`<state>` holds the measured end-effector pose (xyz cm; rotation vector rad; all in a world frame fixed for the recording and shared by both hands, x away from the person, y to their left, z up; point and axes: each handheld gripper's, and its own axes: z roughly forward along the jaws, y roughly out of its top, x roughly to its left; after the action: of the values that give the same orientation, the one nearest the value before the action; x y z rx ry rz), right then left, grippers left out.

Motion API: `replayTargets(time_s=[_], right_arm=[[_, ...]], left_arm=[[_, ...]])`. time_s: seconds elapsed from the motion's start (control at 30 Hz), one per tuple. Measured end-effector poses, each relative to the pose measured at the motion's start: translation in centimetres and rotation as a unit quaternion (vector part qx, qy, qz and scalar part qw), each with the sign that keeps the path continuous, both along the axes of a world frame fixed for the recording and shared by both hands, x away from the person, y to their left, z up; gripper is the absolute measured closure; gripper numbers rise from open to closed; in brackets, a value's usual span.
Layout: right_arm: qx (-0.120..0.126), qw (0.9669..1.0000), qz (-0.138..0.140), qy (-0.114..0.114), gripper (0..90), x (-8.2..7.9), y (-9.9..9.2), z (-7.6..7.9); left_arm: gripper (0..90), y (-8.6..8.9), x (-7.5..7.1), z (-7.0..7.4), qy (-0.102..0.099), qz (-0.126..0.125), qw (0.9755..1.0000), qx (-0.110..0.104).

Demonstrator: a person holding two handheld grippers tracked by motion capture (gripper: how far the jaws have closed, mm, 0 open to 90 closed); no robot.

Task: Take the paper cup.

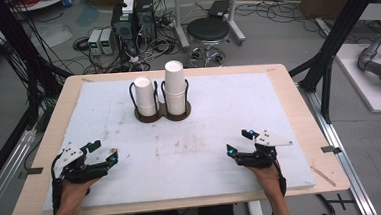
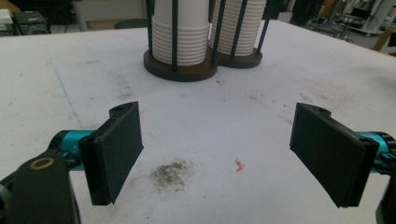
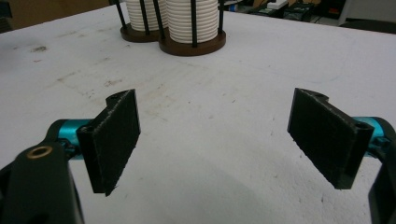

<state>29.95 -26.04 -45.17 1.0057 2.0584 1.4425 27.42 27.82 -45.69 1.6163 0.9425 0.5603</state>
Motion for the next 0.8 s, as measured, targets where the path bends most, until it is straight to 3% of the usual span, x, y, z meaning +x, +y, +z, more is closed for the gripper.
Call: replayTargets(time_s=[0.63, 0.8], right_arm=[[-0.004, 0.9999, 0.006, 0.01, 17.5, 0.23, 0.07, 0.0], [-0.003, 0.9999, 0.008, 0.01, 17.5, 0.22, 0.09, 0.01]], left_arm=[[16.9, 0.04, 0.29, 0.01, 0.015, 0.002, 0.9999, -0.003], [16.8, 0.24, 0.5, 0.08, 0.022, -0.009, 0.9995, -0.018]])
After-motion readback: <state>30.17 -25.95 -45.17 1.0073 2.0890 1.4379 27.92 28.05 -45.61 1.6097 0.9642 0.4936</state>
